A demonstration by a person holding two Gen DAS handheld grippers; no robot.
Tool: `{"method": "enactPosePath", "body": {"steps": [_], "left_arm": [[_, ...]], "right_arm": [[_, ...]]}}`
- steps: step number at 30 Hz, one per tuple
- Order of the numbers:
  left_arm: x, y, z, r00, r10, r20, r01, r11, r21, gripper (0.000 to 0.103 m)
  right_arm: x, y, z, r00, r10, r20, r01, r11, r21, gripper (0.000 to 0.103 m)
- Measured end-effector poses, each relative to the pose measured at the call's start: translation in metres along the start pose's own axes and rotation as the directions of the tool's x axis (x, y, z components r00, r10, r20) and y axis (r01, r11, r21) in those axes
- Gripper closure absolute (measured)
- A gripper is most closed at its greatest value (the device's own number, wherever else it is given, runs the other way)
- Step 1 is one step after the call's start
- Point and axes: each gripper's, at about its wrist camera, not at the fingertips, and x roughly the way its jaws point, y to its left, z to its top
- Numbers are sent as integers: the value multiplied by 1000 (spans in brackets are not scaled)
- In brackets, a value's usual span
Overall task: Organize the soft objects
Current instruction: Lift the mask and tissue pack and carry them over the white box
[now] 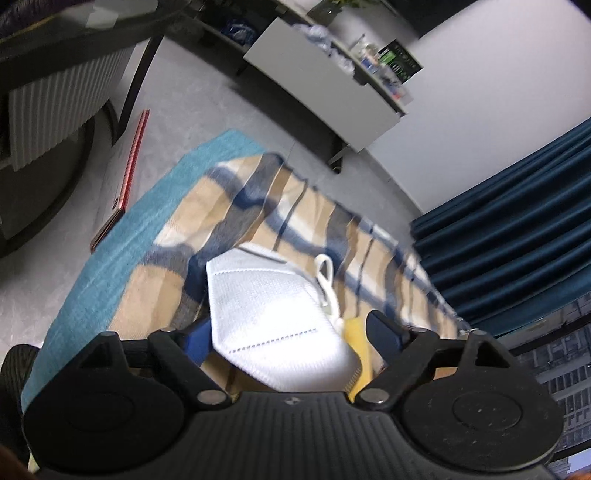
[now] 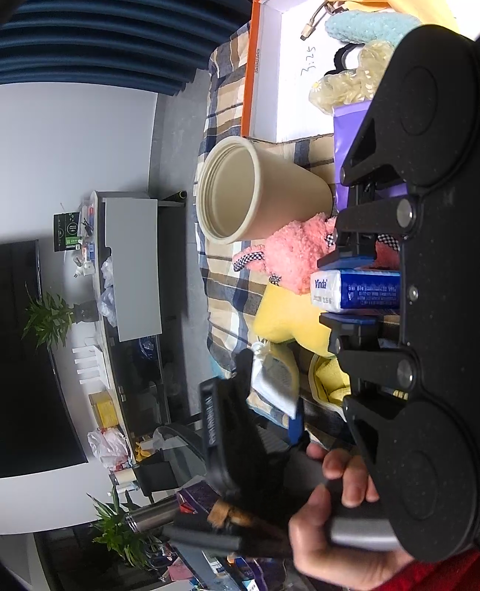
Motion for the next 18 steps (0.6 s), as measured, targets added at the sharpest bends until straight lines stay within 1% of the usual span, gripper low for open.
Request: {"method": "enactPosePath", "body": {"steps": [1, 2, 3, 4, 5, 6, 8, 9, 12, 14, 16, 18], "left_arm": [[3, 0, 0, 1000, 9, 0, -9, 1000, 2, 18], [5, 0, 0, 1000, 12, 4, -12, 1000, 1, 23], [6, 0, 1, 1000, 14, 8, -14, 1000, -1, 33], [8, 0, 3, 1000, 13, 6, -13, 1000, -2, 35], [8, 0, 4, 1000, 13, 6, -13, 1000, -6, 40], [4, 0, 5, 1000, 12, 15, -12, 1000, -7, 44], [-5, -2, 3, 999, 16, 35, -16, 1000, 11, 45], [-11, -4, 2, 998, 29, 53, -30, 999, 29, 45], [-37, -14, -5, 987, 97, 126, -113, 986, 121, 45], [-56, -22, -13, 972, 156, 174, -188, 963, 192, 45], [-73, -32, -26, 951, 219, 219, -275, 922, 272, 45], [-85, -41, -40, 932, 260, 253, -337, 877, 342, 45]], "right_arm": [[1, -1, 0, 1000, -1, 0, 1, 1000, -1, 72], [1, -1, 0, 1000, -2, -1, 2, 1000, 1, 72], [2, -3, 0, 1000, -1, -4, 1, 1000, 6, 72], [2, -3, 0, 1000, 1, -6, -1, 1000, 11, 72], [2, -4, 0, 1000, 3, -7, -3, 1000, 14, 72], [1, -4, 0, 1000, 2, -4, -2, 1000, 11, 72], [-1, -4, 1, 1000, 7, 6, -7, 1000, 3, 72], [-2, -4, 1, 1000, 13, 11, -13, 1000, 0, 72], [-8, -4, 1, 999, 45, 30, -45, 999, -8, 72], [-13, -3, 2, 997, 63, 43, -63, 998, -20, 72], [-21, -2, 2, 992, 109, 67, -108, 994, -26, 72], [-27, -1, 4, 989, 128, 78, -126, 992, -27, 72]]}}
